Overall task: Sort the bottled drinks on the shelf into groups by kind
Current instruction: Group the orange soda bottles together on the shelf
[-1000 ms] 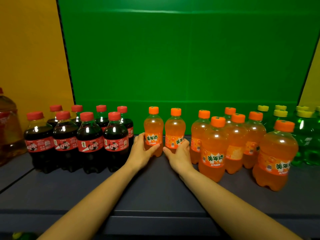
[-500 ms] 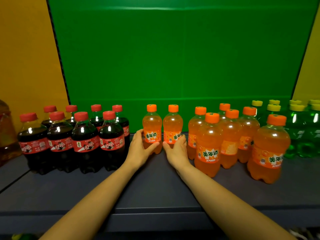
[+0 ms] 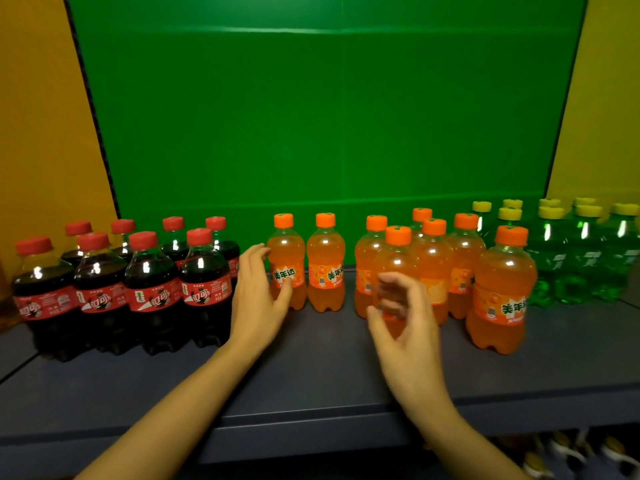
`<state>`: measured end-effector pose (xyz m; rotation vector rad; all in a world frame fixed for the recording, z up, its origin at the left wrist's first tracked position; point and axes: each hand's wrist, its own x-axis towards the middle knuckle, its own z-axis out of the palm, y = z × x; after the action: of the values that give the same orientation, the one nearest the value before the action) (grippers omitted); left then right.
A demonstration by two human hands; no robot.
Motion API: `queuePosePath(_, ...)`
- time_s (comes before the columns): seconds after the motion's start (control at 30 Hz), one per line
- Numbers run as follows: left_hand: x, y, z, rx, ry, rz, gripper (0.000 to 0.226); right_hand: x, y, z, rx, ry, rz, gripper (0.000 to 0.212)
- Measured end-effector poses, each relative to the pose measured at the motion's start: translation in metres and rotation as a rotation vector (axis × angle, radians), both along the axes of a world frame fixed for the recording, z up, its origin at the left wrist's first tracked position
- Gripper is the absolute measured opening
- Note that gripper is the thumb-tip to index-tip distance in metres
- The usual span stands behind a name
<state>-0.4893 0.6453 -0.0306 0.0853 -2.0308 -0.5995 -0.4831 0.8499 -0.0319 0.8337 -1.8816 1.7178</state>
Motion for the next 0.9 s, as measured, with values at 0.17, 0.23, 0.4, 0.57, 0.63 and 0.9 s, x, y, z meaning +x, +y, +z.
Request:
queuePosePath(0.17, 0.005, 0.023, 0.012, -0.076, 0.162, -0.133, 0.037, -0.027, 0.02, -0.006, 0.016, -0.019, -0.276, 0.065)
queuePosePath(0.23, 0.004, 0.036, 0.009, -0.087, 0.104, -0.221, 0.035, -0.033, 0.02, -0.008, 0.151, -0.118, -0.247, 0.078)
queuePosePath(0.4, -0.007, 0.07, -0.001, -0.043, -0.11, -0.314, 0.05, -0.037, 0.019, -0.012, 0.292, -0.202, -0.254, 0.079)
queuePosePath(0.57, -0.033, 0.093, -0.011, 0.142, -0.323, -0.398, 0.067, -0.037, 0.025, -0.018, 0.075, -0.246, -0.221, 0.08)
queuePosePath(0.63, -0.044, 0.098, -0.012, 0.185, -0.344, -0.373, 0.072, -0.038, 0.026, -0.017, 0.013, -0.238, -0.227, 0.081)
queuePosePath(0.9, -0.068, 0.11, -0.006, 0.343, -0.318, -0.296, 0.067, -0.039, 0.027, -0.016, 0.002, -0.211, -0.244, 0.082)
